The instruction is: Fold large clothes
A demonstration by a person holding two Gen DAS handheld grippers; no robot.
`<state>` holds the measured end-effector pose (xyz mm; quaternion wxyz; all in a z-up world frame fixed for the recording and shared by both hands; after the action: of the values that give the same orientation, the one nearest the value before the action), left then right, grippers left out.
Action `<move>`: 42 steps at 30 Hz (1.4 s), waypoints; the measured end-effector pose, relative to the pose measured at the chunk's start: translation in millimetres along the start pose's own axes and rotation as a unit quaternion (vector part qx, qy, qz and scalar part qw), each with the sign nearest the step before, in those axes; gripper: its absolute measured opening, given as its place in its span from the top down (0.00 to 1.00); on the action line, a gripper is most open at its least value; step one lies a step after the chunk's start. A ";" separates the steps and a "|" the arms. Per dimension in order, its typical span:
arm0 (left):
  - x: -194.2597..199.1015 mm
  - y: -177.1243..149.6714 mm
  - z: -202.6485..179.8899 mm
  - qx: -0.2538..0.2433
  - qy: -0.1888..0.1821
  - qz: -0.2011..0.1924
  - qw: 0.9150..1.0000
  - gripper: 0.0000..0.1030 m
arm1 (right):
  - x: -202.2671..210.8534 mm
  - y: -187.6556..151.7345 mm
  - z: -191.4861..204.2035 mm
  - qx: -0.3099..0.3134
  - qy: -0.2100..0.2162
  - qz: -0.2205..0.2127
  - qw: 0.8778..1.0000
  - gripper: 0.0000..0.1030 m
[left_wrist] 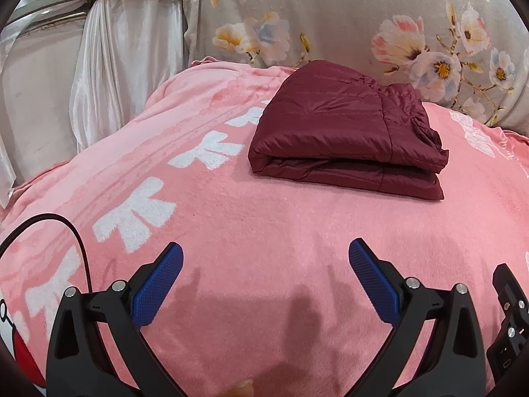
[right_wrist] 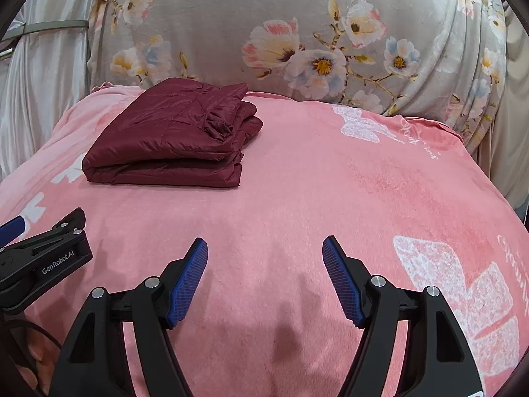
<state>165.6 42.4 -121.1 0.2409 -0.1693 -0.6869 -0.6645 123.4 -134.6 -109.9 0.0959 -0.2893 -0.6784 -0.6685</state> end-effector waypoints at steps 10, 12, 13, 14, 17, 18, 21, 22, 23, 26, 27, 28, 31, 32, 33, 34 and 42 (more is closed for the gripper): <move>0.8 0.6 0.0 0.000 0.000 -0.001 1.000 0.05 | 0.2 0.0 1.2 0.000 -0.001 0.000 1.000 0.32; 1.0 0.9 0.2 0.000 0.001 -0.001 1.000 0.05 | 0.0 0.0 1.2 0.000 -0.001 0.000 1.000 0.32; 0.9 0.8 0.1 0.000 0.000 -0.001 1.000 0.05 | 0.2 -0.1 1.3 -0.001 -0.001 0.000 1.000 0.32; 0.9 0.7 0.2 0.000 0.001 -0.001 1.000 0.05 | 0.2 0.0 1.3 -0.001 -0.001 0.000 1.000 0.32; 0.8 0.3 0.1 0.000 0.001 -0.001 1.000 0.05 | 0.1 -0.1 1.3 -0.001 -0.001 0.000 1.000 0.32; 0.9 0.4 0.1 0.000 0.001 -0.001 1.000 0.05 | 0.1 0.0 1.3 -0.001 -0.001 0.000 1.000 0.32; 2.3 2.0 0.7 0.000 0.001 -0.002 1.000 0.05 | -0.1 0.2 1.3 0.000 -0.001 0.000 1.000 0.32; 2.6 2.7 1.0 0.000 0.001 -0.003 1.000 0.05 | 0.1 -0.1 1.2 -0.001 -0.001 0.000 1.000 0.32; 2.7 3.0 1.1 0.000 0.001 -0.003 1.000 0.05 | 0.1 -0.2 1.3 -0.001 -0.001 0.000 1.000 0.32; 2.8 2.1 0.6 0.000 0.002 -0.003 1.000 0.05 | 0.1 -0.2 1.3 -0.001 -0.001 0.000 1.000 0.32; 2.6 2.9 1.3 0.000 0.002 -0.003 1.000 0.05 | 0.1 -0.2 1.5 -0.001 -0.001 0.000 1.000 0.32; 2.8 2.1 0.7 0.000 0.001 -0.003 1.000 0.05 | 0.1 -0.2 1.5 -0.001 -0.001 0.000 1.000 0.32; 3.4 2.7 0.9 0.000 0.002 -0.003 1.000 0.05 | 0.1 -0.2 1.5 -0.001 -0.001 0.000 1.000 0.32; 3.3 2.2 0.5 0.000 0.002 -0.003 1.000 0.05 | 0.1 -0.3 1.5 -0.001 -0.001 0.000 1.000 0.32; 3.2 3.2 1.2 0.000 0.002 -0.003 1.000 0.05 | 0.0 -0.3 1.4 -0.001 -0.001 0.000 1.000 0.32; 3.3 3.1 1.2 0.000 0.002 -0.004 1.000 0.05 | 0.1 -0.4 1.4 -0.001 -0.001 0.000 1.000 0.32; 3.9 3.4 1.2 0.000 0.003 -0.004 1.000 0.05 | 0.0 -0.5 1.5 -0.001 -0.001 0.000 1.000 0.32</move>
<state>164.1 43.5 -116.1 0.2401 -0.1649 -0.6868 -0.6659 123.5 -133.1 -110.5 0.0946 -0.2901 -0.6782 -0.6686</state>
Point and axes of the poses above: each gripper's, at about its wrist camera, not at the fingertips, and x roughly against the way its jaws point, z to its left, y to its top, the point moved 5 cm from there along -x, roughly the way its jaws point, and after that the axes turned 3 degrees about -y, right-handed, at the moved point
